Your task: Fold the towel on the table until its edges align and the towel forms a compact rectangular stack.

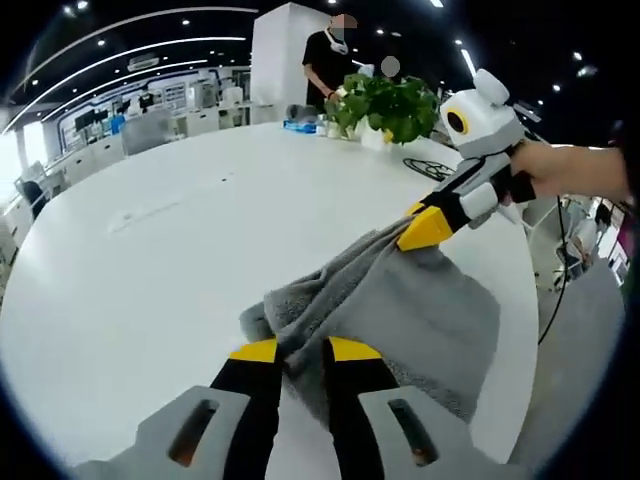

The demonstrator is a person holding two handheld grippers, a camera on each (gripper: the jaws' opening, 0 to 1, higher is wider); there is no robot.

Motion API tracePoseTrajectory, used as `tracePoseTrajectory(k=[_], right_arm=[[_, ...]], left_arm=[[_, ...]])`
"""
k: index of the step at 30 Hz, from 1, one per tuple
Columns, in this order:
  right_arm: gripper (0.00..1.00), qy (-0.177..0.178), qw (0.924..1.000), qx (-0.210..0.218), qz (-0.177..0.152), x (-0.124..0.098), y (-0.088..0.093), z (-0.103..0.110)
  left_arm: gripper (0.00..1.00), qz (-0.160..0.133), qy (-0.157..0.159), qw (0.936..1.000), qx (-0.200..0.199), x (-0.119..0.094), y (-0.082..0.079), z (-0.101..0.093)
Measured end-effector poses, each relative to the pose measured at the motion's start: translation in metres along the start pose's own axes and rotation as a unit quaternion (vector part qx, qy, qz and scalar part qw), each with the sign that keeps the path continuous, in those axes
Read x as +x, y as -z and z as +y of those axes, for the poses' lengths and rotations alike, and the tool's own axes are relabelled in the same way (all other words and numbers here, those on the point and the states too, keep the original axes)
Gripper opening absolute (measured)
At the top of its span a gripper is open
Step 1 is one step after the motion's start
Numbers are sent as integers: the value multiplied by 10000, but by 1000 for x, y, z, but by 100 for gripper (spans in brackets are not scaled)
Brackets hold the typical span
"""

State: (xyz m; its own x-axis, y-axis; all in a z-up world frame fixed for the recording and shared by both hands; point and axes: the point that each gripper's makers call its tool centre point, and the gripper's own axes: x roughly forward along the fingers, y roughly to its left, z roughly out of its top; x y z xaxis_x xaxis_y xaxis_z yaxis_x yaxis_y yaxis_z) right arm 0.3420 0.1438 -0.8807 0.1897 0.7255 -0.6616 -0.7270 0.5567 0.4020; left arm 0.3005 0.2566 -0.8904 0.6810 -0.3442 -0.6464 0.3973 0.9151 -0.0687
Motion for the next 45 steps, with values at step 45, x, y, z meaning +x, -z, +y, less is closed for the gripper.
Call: tracePoseTrajectory(k=[45], right_arm=[[15,624,9969,-307,-358,18,-24,-43]], left_arm=[[20,-27,-105,9988,-486,25,-15,26]])
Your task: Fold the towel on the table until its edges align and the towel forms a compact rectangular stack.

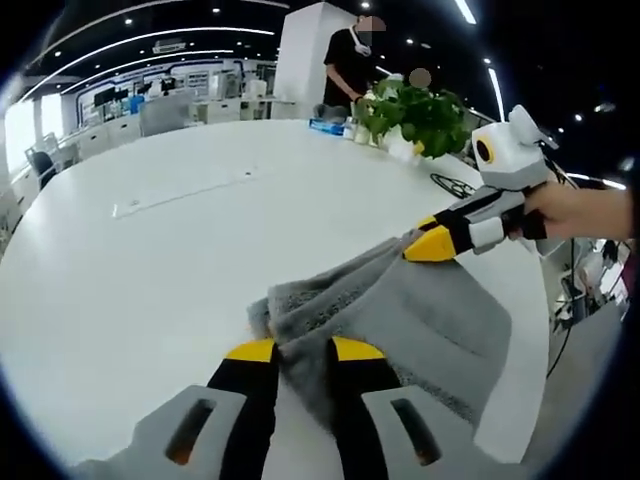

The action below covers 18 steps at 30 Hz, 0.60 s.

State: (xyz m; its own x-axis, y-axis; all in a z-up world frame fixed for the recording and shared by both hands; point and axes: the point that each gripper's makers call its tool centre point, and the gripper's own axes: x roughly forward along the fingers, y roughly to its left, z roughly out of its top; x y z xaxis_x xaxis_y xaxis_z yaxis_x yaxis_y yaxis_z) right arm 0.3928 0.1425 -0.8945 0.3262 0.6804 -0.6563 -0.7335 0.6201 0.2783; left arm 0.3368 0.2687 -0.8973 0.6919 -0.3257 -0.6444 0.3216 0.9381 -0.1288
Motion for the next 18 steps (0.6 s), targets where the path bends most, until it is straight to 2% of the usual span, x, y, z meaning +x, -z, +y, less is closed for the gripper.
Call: tracePoseTrajectory(k=[11,13,18], right_arm=[[18,137,9992,-160,-342,-20,-19,0],[21,103,9988,-256,-415,-27,-21,6],[31,94,9978,-434,-487,-37,-22,10]], left_arm=[[25,-247,-66,9996,135,-22,-17,0],[28,-256,64,9989,379,-28,-19,-6],[36,-425,139,9961,758,-43,-28,-19]])
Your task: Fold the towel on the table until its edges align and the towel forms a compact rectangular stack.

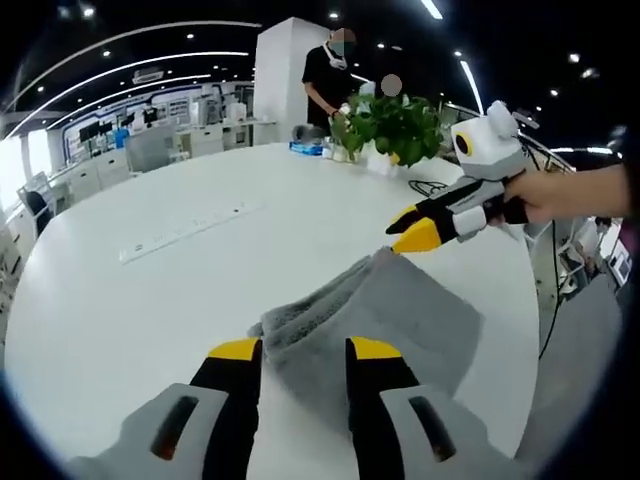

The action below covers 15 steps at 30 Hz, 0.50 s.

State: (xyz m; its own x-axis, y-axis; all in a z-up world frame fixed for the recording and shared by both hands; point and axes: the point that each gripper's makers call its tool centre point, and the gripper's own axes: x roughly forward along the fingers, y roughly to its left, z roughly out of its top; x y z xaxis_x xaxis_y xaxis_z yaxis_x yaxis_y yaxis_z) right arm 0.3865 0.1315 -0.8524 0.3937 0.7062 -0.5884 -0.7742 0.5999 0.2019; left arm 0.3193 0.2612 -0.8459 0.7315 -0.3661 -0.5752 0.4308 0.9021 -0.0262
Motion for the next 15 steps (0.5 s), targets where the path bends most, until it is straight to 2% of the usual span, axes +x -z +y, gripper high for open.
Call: tracePoseTrajectory(k=[6,15], right_arm=[[39,-119,9995,-181,-245,-27,-10,16],[52,-126,9983,-477,-297,-57,-4,29]], left_arm=[[54,-351,219,9991,67,-20,-11,-18],[70,-483,237,9985,141,-48,-4,-43]])
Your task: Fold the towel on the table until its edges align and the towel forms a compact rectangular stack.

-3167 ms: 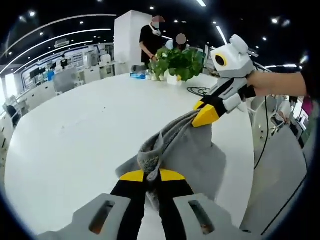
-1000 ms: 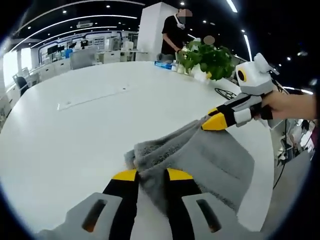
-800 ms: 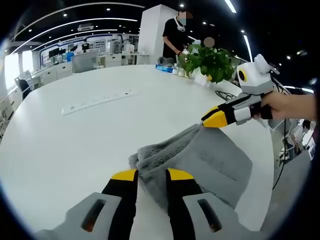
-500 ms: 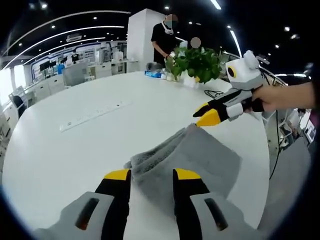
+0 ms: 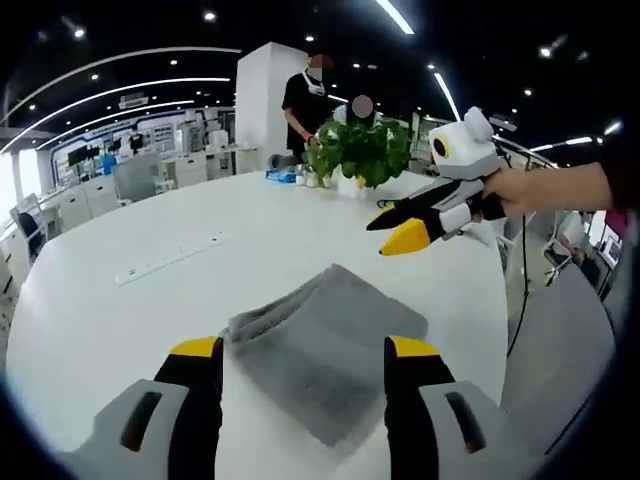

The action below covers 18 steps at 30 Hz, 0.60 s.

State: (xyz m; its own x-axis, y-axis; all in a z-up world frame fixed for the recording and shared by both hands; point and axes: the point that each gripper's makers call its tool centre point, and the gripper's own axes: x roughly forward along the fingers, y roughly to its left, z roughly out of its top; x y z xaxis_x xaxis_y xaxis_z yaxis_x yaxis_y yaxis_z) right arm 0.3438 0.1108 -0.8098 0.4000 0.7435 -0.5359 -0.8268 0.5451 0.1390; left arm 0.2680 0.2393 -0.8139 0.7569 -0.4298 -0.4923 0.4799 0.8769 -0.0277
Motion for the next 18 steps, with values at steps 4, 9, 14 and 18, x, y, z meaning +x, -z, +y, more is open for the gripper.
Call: tracePoseTrajectory(k=[4,9,14,18], right_arm=[[61,-30,9999,-88,-80,-12,2,12],[69,17,9997,-147,-187,-25,14,28],[72,102,9992,86,-368,-37,26,37],[74,149,9990,184,-384,-46,38,45]], left_arm=[[82,-76,-27,9997,208,-14,1,-9],[87,-286,-189,9992,209,-35,0,-18],[90,-256,-188,9987,392,-49,6,-33],[91,-395,-173,9988,245,-58,10,-40]])
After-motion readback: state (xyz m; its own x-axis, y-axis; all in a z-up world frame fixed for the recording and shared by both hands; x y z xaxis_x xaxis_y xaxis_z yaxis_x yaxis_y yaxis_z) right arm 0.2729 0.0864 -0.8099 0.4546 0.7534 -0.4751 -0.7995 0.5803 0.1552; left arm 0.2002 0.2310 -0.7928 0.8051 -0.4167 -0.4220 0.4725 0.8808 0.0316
